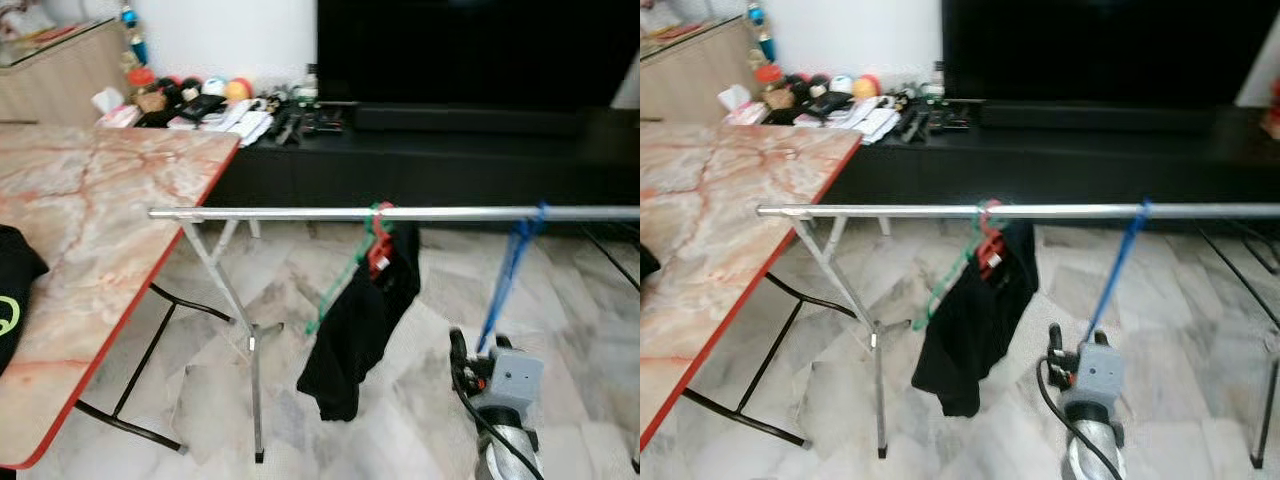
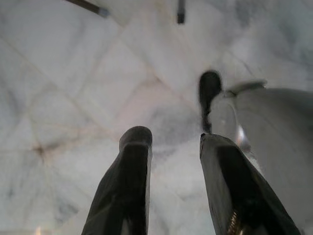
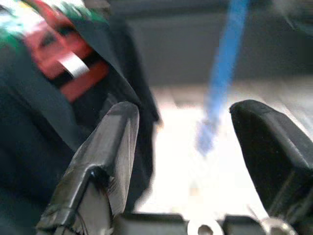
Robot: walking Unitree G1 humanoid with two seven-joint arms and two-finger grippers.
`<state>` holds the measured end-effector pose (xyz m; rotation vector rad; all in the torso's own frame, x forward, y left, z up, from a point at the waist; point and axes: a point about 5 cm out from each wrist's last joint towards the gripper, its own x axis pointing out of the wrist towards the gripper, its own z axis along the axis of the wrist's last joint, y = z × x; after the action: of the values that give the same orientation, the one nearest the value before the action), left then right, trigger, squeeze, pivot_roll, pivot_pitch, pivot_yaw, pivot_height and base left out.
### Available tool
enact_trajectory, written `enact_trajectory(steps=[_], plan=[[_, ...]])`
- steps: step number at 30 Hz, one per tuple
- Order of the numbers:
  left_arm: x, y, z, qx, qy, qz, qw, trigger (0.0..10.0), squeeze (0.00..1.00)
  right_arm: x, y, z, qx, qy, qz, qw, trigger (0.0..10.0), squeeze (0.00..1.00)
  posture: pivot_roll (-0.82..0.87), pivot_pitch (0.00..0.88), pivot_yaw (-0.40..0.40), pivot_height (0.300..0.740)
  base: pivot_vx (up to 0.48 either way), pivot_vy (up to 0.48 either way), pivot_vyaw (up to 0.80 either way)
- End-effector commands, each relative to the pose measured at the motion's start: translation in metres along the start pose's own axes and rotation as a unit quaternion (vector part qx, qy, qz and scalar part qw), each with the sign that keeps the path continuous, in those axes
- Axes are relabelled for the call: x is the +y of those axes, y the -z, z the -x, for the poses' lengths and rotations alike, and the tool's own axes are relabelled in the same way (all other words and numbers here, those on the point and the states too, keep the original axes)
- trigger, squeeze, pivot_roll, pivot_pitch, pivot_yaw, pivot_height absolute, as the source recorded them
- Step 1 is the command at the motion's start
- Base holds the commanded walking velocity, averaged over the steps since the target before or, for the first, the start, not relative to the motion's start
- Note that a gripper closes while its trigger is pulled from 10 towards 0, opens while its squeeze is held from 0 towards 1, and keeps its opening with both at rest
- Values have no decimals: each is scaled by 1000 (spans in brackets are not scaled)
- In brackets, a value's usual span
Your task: Hang hanger
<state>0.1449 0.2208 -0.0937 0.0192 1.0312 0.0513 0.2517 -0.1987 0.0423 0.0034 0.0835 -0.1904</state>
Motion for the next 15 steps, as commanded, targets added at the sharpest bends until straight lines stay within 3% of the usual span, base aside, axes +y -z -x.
enact_trajectory(steps=[1,4,5,9,12,13,15], plan=[[5,6,2,12,-6,-5,1000,10000,0,-3,5,0,15,17,-36,999,10000,0,-54,58,32,740,0,0,0],[5,6,2,12,-7,-4,1000,10000,0,-7,10,-1,27,28,-57,998,10000,0,-57,57,33,740,0,0,0],[5,6,2,15,-8,-9,1000,10000,0,-10,21,-2,58,32,-67,996,10000,0,-59,56,34,740,0,0,0],[5,6,1,15,-7,-8,1000,10000,0,-14,41,0,107,30,-57,992,10000,0,-56,55,34,740,0,0,0],[5,6,1,11,-9,-1,1000,10000,0,-15,77,13,202,24,-57,977,10000,0,-53,54,38,740,0,0,0],[5,6,1,11,-9,-1,1000,10000,0,-15,77,13,202,24,-57,977,10000,0,-53,54,38,740,0,0,0],[4,5,1,10,-9,1,1000,10000,0,-11,97,26,275,10,-51,960,10000,0,-57,50,42,740,0,0,0]])
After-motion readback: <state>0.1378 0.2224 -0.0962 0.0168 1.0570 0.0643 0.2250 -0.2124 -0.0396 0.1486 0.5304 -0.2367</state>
